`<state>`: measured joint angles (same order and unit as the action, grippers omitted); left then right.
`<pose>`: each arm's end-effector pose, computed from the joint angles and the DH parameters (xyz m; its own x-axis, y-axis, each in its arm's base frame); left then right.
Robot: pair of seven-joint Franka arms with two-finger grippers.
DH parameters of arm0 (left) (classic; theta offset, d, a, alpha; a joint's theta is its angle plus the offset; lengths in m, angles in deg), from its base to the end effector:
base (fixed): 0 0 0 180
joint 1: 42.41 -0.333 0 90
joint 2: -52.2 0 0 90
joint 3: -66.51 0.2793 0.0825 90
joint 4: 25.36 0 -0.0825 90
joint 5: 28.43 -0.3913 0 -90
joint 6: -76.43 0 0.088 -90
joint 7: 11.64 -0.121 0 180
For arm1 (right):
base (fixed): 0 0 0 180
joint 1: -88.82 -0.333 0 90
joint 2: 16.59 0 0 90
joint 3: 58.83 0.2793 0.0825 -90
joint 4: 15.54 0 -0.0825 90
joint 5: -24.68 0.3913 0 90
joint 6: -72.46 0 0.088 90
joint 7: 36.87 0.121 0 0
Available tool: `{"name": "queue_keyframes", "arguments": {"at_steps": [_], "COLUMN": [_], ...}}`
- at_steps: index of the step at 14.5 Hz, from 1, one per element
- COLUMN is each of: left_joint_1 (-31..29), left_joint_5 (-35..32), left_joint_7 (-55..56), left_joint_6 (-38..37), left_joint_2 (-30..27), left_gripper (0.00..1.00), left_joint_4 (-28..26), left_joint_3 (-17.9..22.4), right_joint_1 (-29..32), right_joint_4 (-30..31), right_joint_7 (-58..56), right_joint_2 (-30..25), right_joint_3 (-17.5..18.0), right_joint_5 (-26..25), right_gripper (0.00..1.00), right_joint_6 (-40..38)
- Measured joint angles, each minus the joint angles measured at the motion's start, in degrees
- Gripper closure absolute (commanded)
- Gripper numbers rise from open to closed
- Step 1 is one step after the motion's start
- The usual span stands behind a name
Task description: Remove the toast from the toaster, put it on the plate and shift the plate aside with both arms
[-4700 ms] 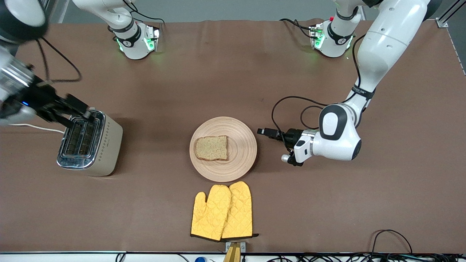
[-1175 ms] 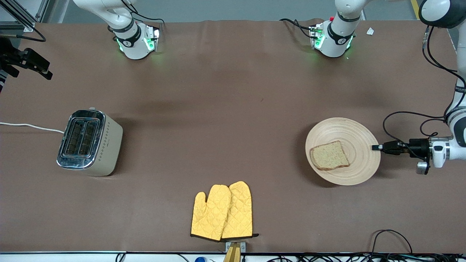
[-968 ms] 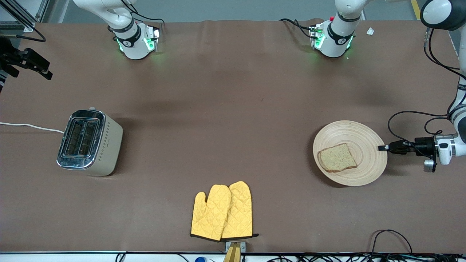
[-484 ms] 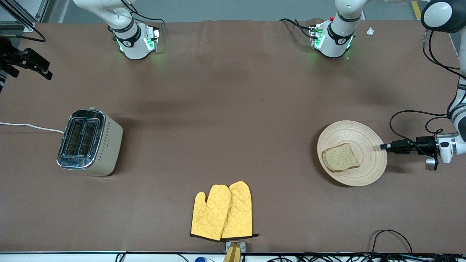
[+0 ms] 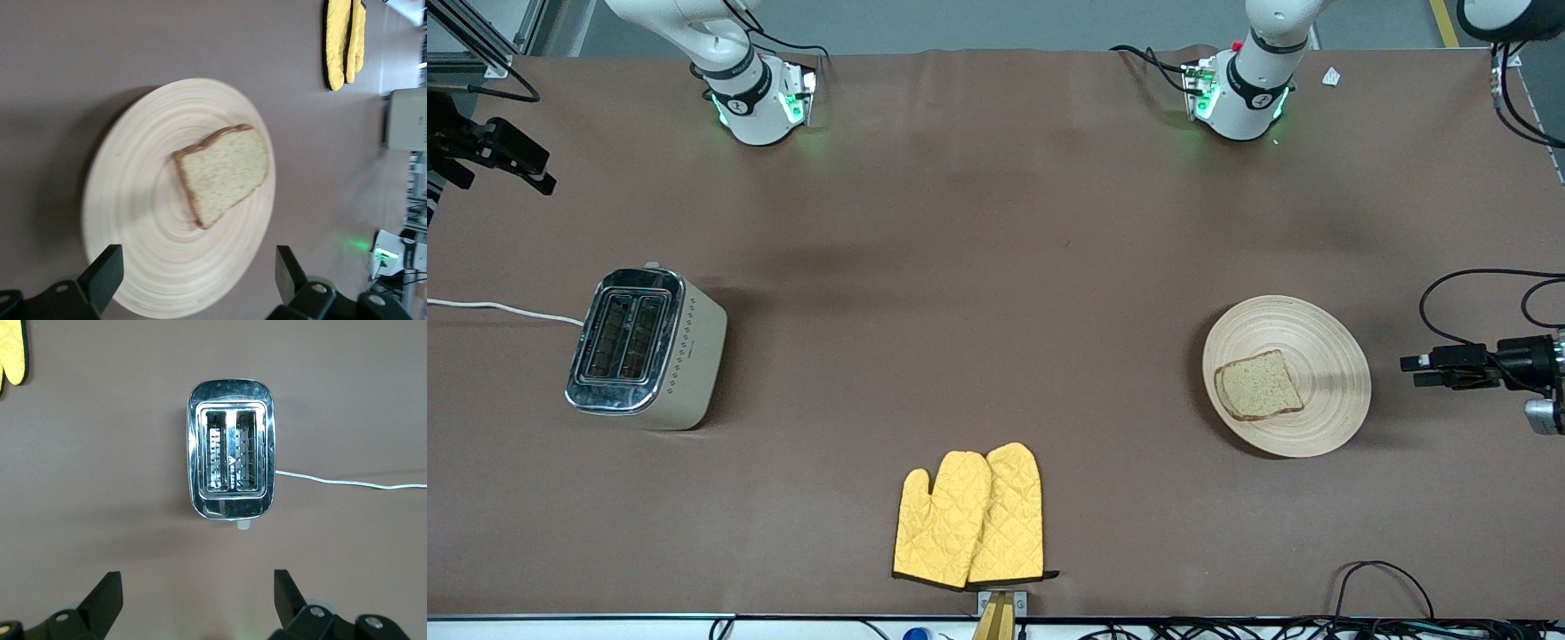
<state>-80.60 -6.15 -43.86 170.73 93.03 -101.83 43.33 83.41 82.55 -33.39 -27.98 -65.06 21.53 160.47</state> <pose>0.6495 0.1787 0.2869 0.9884 -0.1516 0.0057 -0.1162 -0.7327 0.6706 0.5025 -0.0188 0.6084 0.9969 -0.0752 0.0237 -0.0759 -0.9966 0.0321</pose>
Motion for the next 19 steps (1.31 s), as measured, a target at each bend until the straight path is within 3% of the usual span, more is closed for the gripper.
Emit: {"name": "queue_keyframes", "arguments": {"at_steps": [7, 10, 12, 13, 16, 19], "left_joint_1": [5.5, 6.3, 8.4, 11.5, 25.0, 33.3], "left_joint_5": [-13.2, -18.4, -22.2, -23.6, -24.4, -24.5], "left_joint_7": [30.9, 39.9, 42.0, 42.5, 42.5, 42.4], "left_joint_6": [-0.7, -3.1, -4.8, -5.8, -9.2, -13.4], "left_joint_2": [-14.8, -18.8, -22.2, -24.5, -31.4, -36.3], "left_gripper": [0.00, 0.00, 0.00, 0.00, 0.00, 0.00], "left_joint_4": [0.0, -0.2, -0.2, -0.2, -0.9, -2.8], "left_joint_3": [-13.8, -19.3, -20.5, -18.4, -4.6, 5.3], "right_joint_1": [0.0, 0.0, 0.0, 0.0, 0.0, 0.0], "right_joint_4": [0.0, 0.0, 0.0, 0.0, 0.0, 0.0], "right_joint_7": [0.0, 0.0, 0.0, 0.0, 0.0, 0.0], "right_joint_2": [0.0, 0.0, 0.0, 0.0, 0.0, 0.0], "right_joint_3": [0.0, 0.0, 0.0, 0.0, 0.0, 0.0], "right_joint_5": [0.0, 0.0, 0.0, 0.0, 0.0, 0.0], "right_gripper": [0.00, 0.00, 0.00, 0.00, 0.00, 0.00], "right_joint_6": [0.0, 0.0, 0.0, 0.0, 0.1, 0.2]}}
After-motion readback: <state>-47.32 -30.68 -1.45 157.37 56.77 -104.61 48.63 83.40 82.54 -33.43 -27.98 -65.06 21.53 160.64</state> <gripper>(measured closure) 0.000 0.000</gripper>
